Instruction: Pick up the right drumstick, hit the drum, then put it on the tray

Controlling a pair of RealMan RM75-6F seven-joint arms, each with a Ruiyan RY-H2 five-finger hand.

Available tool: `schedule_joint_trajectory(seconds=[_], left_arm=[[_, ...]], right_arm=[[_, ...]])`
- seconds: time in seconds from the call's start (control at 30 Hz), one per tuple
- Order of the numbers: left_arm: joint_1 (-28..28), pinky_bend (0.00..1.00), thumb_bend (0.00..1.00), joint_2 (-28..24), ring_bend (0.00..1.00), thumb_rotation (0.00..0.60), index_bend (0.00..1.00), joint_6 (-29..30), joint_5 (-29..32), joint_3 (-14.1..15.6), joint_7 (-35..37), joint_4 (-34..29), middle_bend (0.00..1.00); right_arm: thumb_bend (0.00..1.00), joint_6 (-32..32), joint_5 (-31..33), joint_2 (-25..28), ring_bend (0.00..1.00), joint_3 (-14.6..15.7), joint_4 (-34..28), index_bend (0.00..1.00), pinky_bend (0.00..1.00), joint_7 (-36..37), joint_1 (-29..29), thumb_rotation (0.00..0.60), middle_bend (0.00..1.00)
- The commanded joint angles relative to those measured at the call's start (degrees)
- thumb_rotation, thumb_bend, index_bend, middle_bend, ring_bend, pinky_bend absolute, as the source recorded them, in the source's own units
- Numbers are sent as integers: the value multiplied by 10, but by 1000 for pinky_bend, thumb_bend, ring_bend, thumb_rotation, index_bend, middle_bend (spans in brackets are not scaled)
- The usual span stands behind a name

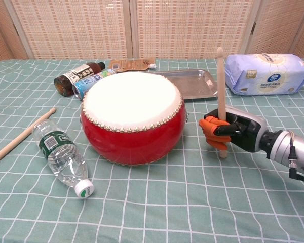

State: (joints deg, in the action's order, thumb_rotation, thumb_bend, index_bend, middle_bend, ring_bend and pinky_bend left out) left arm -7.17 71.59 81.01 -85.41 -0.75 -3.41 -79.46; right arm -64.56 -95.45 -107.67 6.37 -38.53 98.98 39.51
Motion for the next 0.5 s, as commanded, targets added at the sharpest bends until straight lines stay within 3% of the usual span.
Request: schedule_joint_trajectory(seconds=[0.03,0.27,0.33,0.4,0.5], left_arm=[[0,72,310,1,0,600,43,0,0,0,1,1,0],[-1,72,310,2,0,600,48,-1,0,0,2,3,0],[-1,72,310,2,0,600,51,-1,0,-1,4,4,0],[0,72,309,2,0,600,52,1,1,-1,5,5,0],[1,72,309,3,0,600,52,1,1,-1,8,8,0]], right_arm=[[960,-3,-1,-1,998,0,2,1000,943,-3,-1,600,1000],[1000,-26,-12,2,1000,-1,2,1000,986,-80,-1,600,1000],[1000,-33,-16,12,1000,-4,-8,1000,994,-147,3,600,1000],[1000,-37,-19,27,1000,-10,-26,1000,995,-258,5,600,1000],[1000,-33,-19,73,1000,-17,-94,1000,995,-398,11,600,1000]])
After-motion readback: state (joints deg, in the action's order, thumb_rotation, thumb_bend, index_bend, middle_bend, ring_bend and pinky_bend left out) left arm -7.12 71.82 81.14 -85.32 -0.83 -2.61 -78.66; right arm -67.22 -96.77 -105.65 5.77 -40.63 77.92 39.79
